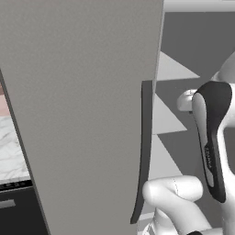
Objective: Take the lemon, garlic, and corn from the freezer and place them in the bowl on the counter.
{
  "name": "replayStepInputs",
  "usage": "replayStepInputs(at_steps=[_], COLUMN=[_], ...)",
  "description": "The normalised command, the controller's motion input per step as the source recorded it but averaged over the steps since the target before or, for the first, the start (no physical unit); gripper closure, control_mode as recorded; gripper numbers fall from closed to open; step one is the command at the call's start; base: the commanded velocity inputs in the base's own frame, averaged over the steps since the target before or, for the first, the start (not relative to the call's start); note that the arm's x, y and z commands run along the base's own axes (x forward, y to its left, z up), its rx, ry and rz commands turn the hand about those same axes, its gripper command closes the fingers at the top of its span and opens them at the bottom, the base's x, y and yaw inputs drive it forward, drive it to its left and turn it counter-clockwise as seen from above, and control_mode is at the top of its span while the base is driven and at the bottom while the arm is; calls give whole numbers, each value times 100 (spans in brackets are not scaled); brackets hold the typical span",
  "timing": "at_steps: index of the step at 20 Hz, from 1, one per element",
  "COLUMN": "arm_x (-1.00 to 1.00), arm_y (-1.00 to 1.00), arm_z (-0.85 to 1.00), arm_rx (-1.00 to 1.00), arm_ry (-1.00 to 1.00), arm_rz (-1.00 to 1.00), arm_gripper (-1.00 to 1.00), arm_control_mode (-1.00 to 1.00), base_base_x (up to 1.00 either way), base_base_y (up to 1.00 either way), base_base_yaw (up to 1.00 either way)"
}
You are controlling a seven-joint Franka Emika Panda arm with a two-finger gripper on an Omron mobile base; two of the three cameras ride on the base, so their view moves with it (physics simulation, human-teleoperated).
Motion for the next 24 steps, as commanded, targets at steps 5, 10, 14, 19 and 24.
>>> replayStepInputs(at_steps=[5, 10, 14, 19, 24], arm_x=[-42, -3, -1, 0, 0], arm_y=[13, 16, 0, 2, 0], arm_z=[-20, -3, 0, 0, 0], arm_rx=[0, 0, 0, 0, 0], arm_ry=[1, 3, 5, 8, 4], arm_rz=[13, 14, 0, 0, 0], arm_gripper=[100, 100, 100, 100, 100], arm_control_mode=[-100, -100, -100, -100, -100], base_base_x=[0, 0, 0, 0, 0], base_base_y=[0, 0, 0, 0, 0], base_base_yaw=[0, 0, 0, 0, 0])
